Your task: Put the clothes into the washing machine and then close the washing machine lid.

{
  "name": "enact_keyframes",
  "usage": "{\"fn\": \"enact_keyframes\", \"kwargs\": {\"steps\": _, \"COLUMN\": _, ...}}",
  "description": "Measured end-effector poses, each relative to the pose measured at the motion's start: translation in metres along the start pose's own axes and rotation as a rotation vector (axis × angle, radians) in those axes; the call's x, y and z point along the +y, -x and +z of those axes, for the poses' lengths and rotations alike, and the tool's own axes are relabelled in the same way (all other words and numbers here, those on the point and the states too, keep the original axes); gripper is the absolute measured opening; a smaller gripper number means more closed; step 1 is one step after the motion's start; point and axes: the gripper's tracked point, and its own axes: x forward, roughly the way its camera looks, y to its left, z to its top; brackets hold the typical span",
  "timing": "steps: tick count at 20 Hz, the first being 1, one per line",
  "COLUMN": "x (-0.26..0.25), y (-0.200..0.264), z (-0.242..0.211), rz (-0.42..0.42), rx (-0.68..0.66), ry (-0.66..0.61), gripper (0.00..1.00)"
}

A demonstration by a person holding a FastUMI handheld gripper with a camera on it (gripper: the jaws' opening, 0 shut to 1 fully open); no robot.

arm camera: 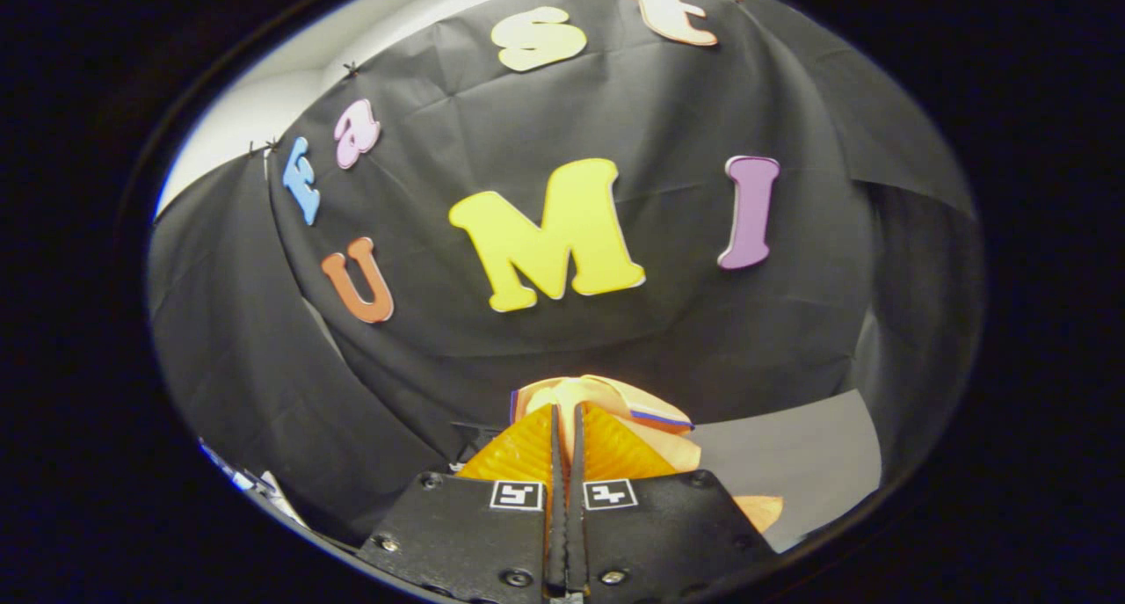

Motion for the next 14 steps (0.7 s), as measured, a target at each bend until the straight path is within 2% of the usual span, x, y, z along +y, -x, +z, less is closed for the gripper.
{"fn": "enact_keyframes", "kwargs": {"steps": 8, "x": 0.111, "y": -0.036, "z": -0.017, "rz": 0.135, "rx": 0.047, "ry": 0.029, "gripper": 0.04}}
{"fn": "enact_keyframes", "kwargs": {"steps": 14, "x": 0.147, "y": -0.076, "z": -0.043, "rz": 0.164, "rx": 0.098, "ry": 0.03, "gripper": 0.04}}
